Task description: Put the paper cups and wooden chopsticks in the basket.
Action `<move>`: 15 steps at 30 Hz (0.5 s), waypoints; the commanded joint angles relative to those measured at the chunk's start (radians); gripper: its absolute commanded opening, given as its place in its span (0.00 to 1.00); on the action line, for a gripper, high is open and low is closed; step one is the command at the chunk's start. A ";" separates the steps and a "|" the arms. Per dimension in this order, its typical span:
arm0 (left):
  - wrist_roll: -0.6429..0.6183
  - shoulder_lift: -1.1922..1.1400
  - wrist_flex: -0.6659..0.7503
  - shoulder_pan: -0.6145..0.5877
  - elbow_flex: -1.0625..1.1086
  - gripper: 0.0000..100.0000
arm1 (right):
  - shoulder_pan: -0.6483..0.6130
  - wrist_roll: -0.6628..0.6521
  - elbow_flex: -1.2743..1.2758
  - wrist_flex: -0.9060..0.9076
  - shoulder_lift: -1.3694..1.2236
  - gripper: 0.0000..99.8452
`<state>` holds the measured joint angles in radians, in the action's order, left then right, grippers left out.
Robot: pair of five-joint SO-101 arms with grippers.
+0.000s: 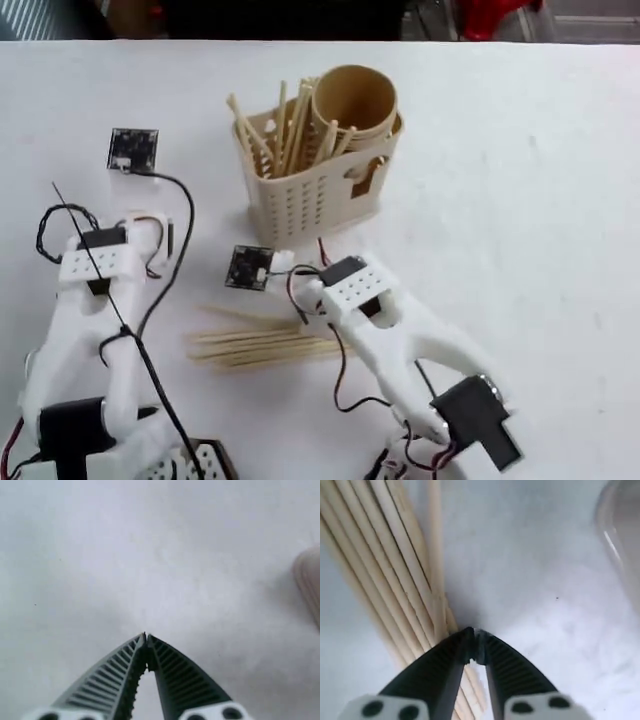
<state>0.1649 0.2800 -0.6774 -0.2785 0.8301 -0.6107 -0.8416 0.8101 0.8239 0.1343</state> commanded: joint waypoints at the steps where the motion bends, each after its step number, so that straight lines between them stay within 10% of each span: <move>1: -0.002 0.002 0.018 0.013 -0.008 0.02 | -0.015 0.006 -0.008 0.087 0.124 0.02; 15: 0.000 0.002 0.017 0.013 -0.008 0.02 | -0.113 -0.083 0.057 0.094 0.093 0.14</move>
<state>0.1649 0.2800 -0.6774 -0.2785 0.8301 -0.7273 -0.9122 0.8730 0.9743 0.2647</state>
